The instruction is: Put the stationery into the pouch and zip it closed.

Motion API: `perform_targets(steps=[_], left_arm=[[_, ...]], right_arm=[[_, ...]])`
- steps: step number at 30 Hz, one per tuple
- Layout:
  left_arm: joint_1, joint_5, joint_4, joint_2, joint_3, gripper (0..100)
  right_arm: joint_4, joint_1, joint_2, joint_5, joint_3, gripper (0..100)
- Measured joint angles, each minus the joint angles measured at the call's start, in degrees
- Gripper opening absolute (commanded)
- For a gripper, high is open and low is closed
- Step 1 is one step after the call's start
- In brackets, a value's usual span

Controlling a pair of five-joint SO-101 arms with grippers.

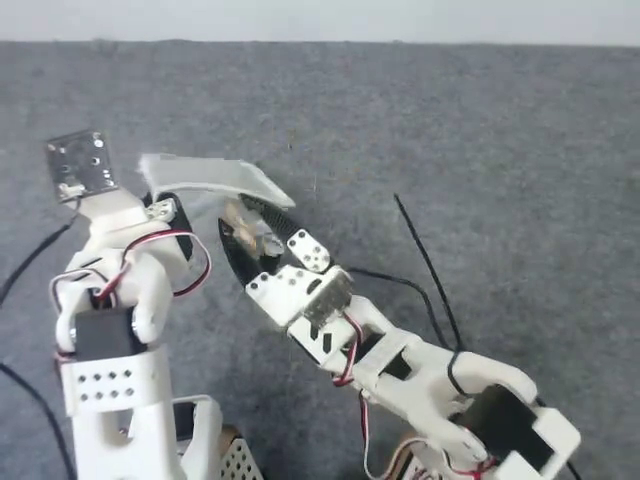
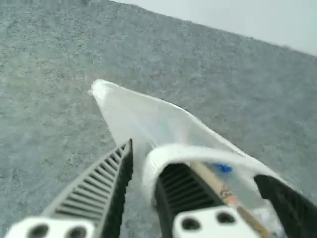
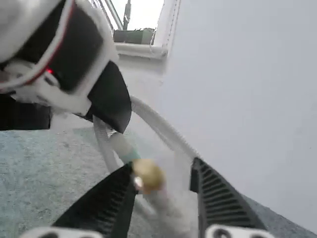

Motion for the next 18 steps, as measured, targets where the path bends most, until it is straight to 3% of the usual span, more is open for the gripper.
perform_targets(steps=[10, 18], left_arm=[[-1.9, 0.0, 0.0, 0.0, -0.1, 4], [-1.9, 0.0, 0.0, 0.0, -0.1, 4]], right_arm=[[2.9, -0.4, -14.3, 6.8, 9.4, 8.7], [24.4, -0.4, -36.9, 3.2, 10.5, 0.5]])
